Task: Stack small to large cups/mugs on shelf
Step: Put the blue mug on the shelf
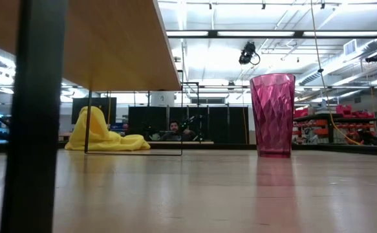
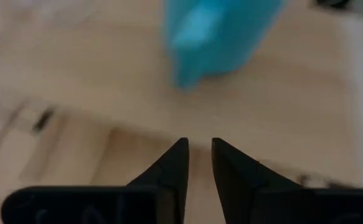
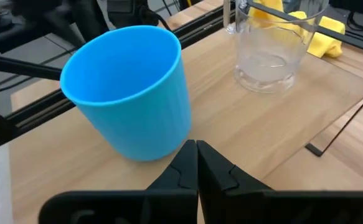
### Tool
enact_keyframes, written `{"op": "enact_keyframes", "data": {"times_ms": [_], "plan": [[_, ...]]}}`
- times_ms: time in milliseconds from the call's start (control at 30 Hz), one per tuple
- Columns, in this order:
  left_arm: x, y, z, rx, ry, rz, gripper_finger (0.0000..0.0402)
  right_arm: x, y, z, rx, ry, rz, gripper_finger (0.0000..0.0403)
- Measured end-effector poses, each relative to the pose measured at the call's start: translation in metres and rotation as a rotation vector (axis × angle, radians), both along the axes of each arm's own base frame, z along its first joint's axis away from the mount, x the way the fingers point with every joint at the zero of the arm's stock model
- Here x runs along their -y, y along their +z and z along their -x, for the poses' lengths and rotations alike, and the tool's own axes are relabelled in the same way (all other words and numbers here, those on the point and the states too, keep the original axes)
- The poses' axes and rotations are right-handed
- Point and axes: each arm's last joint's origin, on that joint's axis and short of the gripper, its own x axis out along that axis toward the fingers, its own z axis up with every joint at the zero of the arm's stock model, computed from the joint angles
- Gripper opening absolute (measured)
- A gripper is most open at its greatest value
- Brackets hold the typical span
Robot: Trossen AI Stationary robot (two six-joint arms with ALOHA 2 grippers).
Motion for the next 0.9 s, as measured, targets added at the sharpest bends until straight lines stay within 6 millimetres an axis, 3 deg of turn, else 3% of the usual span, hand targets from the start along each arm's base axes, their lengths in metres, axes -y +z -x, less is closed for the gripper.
{"op": "enact_keyframes", "data": {"times_ms": [300, 900], "plan": [[-0.007, -0.008, -0.005, 0.048, 0.109, -0.028, 0.0077, -0.001, 0.000, -0.001, -0.020, 0.042, 0.015, 0.0001], [-0.005, 0.000, -0.026, 0.111, 0.035, 0.001, 0.0069, 0.004, 0.000, -0.005, -0.036, 0.079, 0.017, 0.0000]]}}
